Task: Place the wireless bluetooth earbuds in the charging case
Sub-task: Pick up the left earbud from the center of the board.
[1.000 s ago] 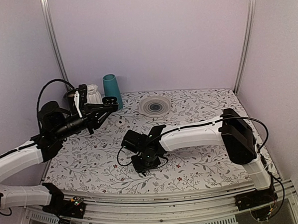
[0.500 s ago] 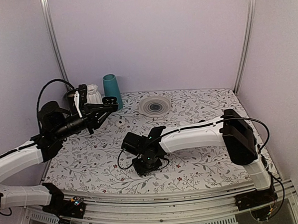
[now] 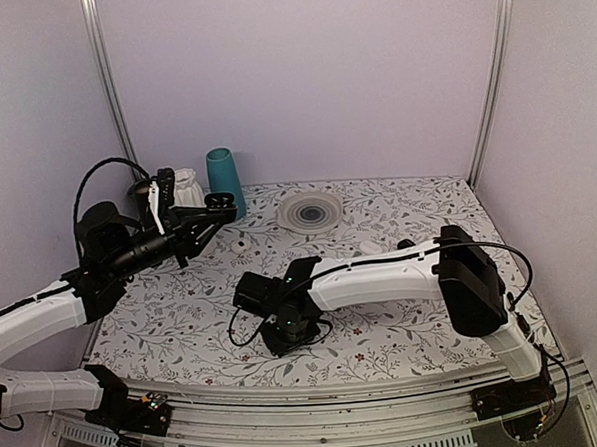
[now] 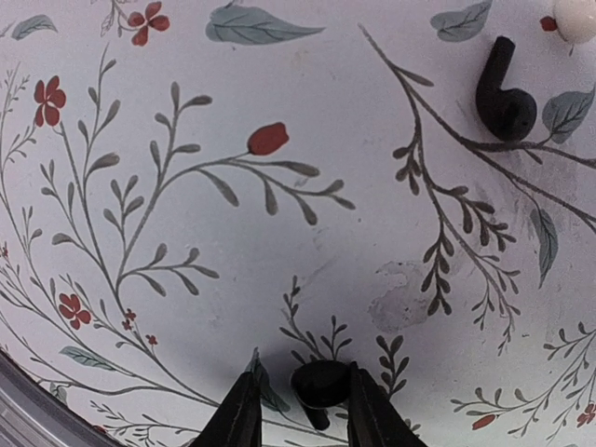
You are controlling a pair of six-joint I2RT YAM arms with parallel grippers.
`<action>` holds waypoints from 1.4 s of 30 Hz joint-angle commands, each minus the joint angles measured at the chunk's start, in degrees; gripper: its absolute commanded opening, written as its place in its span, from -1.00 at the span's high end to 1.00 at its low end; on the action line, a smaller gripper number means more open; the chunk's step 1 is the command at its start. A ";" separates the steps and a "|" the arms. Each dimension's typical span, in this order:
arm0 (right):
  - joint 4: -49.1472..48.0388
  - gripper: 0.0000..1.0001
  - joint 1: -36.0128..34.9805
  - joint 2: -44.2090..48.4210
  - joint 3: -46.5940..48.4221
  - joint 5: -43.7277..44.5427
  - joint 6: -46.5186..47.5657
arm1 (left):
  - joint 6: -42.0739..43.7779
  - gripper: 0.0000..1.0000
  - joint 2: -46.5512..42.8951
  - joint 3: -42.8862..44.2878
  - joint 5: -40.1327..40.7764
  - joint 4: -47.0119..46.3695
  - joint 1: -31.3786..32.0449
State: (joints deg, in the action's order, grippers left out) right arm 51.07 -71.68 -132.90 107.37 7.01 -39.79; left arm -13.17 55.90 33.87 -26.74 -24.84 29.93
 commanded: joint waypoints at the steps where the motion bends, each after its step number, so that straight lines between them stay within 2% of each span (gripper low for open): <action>1: 2.78 0.36 -0.21 -4.12 1.41 1.14 0.74 | 0.16 1.00 0.31 -0.25 -0.43 -1.04 -0.64; 10: 4.98 0.38 -0.22 -5.47 2.51 3.22 1.71 | 0.14 1.00 0.13 -0.47 -0.40 -1.04 -0.76; 23: 2.32 0.51 -0.23 -4.63 -0.50 3.44 9.05 | -0.08 1.00 0.04 -0.64 -0.42 -1.08 -0.91; 33: 2.05 0.51 -0.23 -4.92 -1.51 3.26 11.51 | -0.08 1.00 0.02 -0.56 -0.50 -0.82 -0.93; 39: 1.49 0.60 0.02 -4.67 -2.82 2.51 12.32 | -0.15 1.00 0.08 -0.64 -0.44 -0.87 -0.93; 42: 0.64 0.76 0.43 -3.95 -4.15 2.05 12.22 | -0.19 1.00 0.24 -0.64 -0.29 -0.82 -0.95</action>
State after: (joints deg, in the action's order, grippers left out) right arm 49.30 -71.94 -133.78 107.61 9.78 -28.36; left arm -13.17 55.92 33.76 -26.74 -24.84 29.56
